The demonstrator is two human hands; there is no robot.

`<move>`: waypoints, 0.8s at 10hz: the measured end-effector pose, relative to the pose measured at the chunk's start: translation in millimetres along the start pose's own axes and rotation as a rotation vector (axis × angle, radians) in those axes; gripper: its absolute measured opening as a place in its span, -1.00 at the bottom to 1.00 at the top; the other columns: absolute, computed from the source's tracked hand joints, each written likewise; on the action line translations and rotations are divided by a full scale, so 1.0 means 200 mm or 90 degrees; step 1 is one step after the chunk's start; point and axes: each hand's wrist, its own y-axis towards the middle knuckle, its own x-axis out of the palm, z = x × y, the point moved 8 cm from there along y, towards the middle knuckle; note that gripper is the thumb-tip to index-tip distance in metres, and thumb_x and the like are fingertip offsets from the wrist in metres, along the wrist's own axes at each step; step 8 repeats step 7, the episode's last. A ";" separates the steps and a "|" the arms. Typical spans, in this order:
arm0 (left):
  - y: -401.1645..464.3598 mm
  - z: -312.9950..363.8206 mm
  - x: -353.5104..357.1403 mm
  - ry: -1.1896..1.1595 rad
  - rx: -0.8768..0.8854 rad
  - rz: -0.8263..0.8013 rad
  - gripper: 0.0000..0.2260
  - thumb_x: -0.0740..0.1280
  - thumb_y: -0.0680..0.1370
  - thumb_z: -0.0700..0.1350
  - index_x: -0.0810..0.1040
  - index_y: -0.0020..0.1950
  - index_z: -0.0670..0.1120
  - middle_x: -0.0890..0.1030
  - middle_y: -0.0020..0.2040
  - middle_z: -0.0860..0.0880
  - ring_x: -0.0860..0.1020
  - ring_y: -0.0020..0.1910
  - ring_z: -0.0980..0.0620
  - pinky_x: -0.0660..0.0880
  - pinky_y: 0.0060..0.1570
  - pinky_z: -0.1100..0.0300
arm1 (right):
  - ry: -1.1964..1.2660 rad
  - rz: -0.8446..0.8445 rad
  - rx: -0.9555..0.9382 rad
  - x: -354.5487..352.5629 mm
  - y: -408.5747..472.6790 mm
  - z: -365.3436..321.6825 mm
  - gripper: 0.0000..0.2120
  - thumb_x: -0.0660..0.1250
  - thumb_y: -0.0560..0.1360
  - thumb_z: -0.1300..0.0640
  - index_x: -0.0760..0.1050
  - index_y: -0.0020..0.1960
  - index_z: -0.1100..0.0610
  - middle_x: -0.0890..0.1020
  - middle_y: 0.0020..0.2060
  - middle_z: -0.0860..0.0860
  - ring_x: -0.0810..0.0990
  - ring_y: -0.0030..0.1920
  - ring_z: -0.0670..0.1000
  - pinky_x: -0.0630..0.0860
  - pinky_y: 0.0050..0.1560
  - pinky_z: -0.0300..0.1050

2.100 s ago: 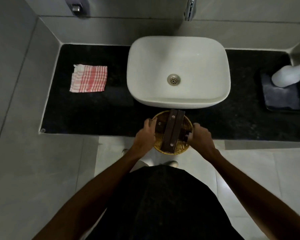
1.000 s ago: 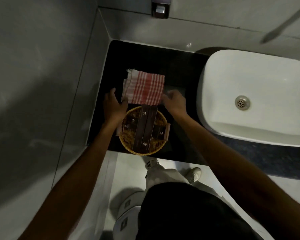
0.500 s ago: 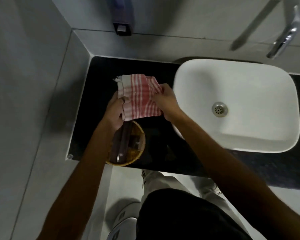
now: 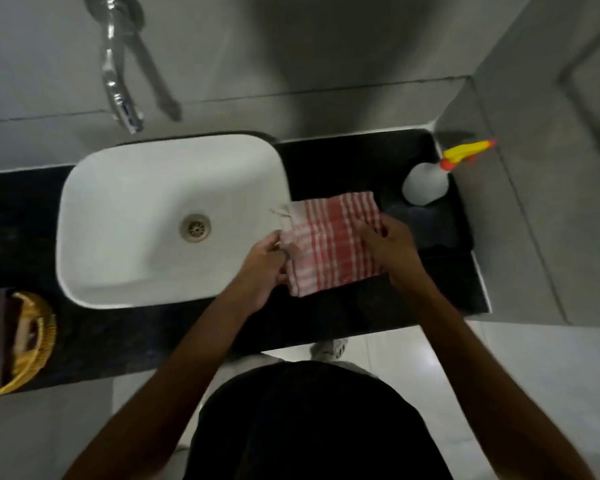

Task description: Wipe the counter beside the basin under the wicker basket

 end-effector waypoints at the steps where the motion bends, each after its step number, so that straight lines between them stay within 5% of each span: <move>1: 0.30 -0.11 0.57 0.061 -0.068 0.001 -0.72 0.24 0.67 -0.28 0.65 0.12 0.05 0.70 0.07 -0.14 0.69 -0.08 -0.11 0.68 -0.22 0.08 | -0.093 0.042 0.066 -0.51 0.20 0.32 -0.74 0.33 0.66 0.12 0.64 0.22 0.28 0.73 0.08 0.22 0.70 0.10 0.19 0.63 0.18 0.19; 2: 0.47 -0.17 0.85 0.114 -0.105 -0.006 -0.80 0.26 0.71 -0.20 0.59 0.29 -0.05 0.68 0.17 -0.13 0.68 0.02 -0.10 0.67 -0.03 -0.02 | -0.112 0.035 0.130 -0.71 0.32 0.49 -0.72 0.26 0.67 0.21 0.60 0.23 0.39 0.68 0.12 0.34 0.66 0.14 0.35 0.61 0.17 0.29; 4: 0.65 -0.14 1.11 0.239 -0.082 0.029 -0.69 0.24 0.71 -0.20 0.48 0.45 -0.18 0.62 0.30 -0.22 0.63 0.15 -0.17 0.59 0.15 -0.06 | -0.263 0.081 0.176 -0.96 0.48 0.56 -0.70 0.24 0.64 0.21 0.54 0.30 0.30 0.63 0.22 0.28 0.63 0.20 0.30 0.58 0.07 0.05; 5: 0.53 0.02 0.99 0.465 0.166 0.179 -0.60 0.33 0.66 -0.16 0.44 0.50 -0.19 0.54 0.40 -0.19 0.52 0.39 -0.18 0.39 0.26 0.21 | -0.480 0.170 -0.029 -0.86 0.40 0.42 -0.64 0.25 0.60 0.21 0.47 0.36 0.33 0.57 0.27 0.35 0.59 0.26 0.38 0.54 0.24 0.18; 7: 0.23 0.67 0.85 0.802 0.647 0.447 -0.40 0.24 0.68 0.04 0.22 0.67 -0.18 0.22 0.68 -0.26 0.07 0.69 -0.31 0.04 0.66 -0.19 | -0.484 0.189 -0.441 -0.49 0.40 -0.32 -0.42 0.33 0.60 0.06 0.36 0.56 0.24 0.23 0.62 0.27 0.14 0.65 0.29 0.10 0.62 0.28; 8: 0.23 0.67 0.85 0.802 0.647 0.447 -0.40 0.24 0.68 0.04 0.22 0.67 -0.18 0.22 0.68 -0.26 0.07 0.69 -0.31 0.04 0.66 -0.19 | -0.484 0.189 -0.441 -0.49 0.40 -0.32 -0.42 0.33 0.60 0.06 0.36 0.56 0.24 0.23 0.62 0.27 0.14 0.65 0.29 0.10 0.62 0.28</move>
